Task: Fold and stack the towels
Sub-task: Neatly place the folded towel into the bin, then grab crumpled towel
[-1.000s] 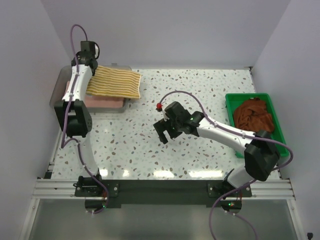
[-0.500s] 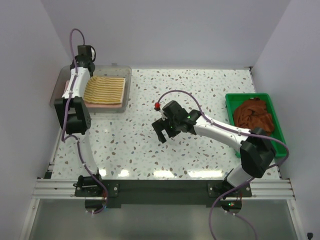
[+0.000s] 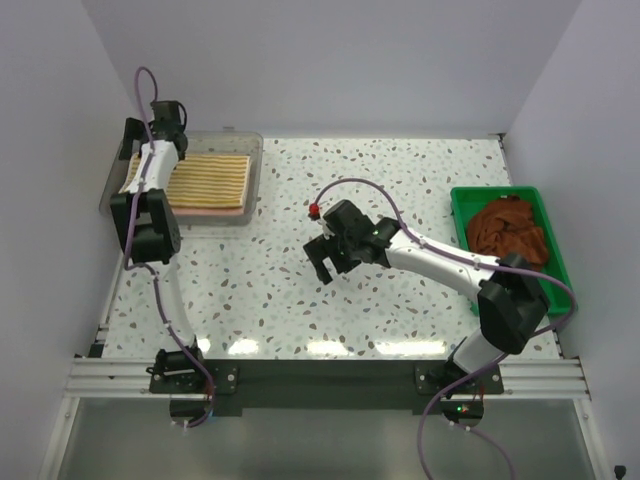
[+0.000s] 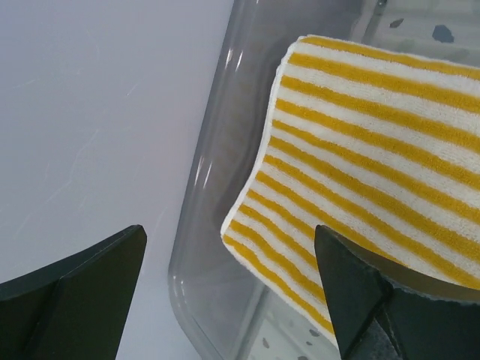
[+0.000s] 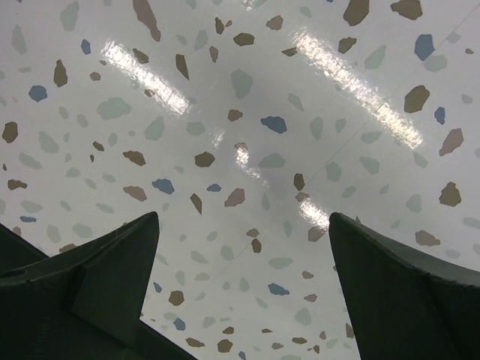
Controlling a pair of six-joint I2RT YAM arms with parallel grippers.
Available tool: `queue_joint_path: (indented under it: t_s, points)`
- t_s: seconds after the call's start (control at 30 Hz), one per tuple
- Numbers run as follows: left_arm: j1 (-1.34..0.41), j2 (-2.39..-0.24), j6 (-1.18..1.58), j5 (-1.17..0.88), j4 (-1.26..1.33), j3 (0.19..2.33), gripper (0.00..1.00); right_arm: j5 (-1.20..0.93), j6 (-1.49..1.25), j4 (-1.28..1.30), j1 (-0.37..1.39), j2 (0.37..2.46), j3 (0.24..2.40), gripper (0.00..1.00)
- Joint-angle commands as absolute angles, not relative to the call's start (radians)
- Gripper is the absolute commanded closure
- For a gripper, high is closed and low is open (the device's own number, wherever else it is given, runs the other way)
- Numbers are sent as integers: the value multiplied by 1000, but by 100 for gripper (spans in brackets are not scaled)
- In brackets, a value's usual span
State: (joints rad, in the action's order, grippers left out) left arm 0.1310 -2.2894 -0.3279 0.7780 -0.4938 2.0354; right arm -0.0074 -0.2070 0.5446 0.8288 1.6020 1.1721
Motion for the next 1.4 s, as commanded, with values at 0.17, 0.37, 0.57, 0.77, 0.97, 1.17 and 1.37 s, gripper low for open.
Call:
queue_joint_path:
  t_s: [0.17, 0.37, 0.57, 0.77, 0.97, 1.17, 1.37]
  points:
    - [137, -2050, 105, 471, -615, 2059, 0, 236, -241, 603, 710, 1520, 1264, 1]
    - [75, -1697, 255, 62, -418, 1583, 0, 539, -366, 681, 508, 1439, 1292, 1]
    - [-123, -1446, 273, 5, -338, 1298, 0, 589, -482, 755, 207, 1425, 1299, 1]
    - [-178, -1261, 287, -89, -315, 929, 0, 488, -557, 634, -17, 1468, 1261, 12]
    - [-192, -1131, 285, -149, -249, 720, 0, 439, -575, 601, -103, 1575, 1252, 32]
    - [-192, -1109, 267, -136, -213, 655, 0, 403, -560, 535, -144, 1652, 1204, 44]
    - [-192, -1115, 264, -123, -209, 664, 0, 345, -502, 480, -158, 1712, 1192, 58]
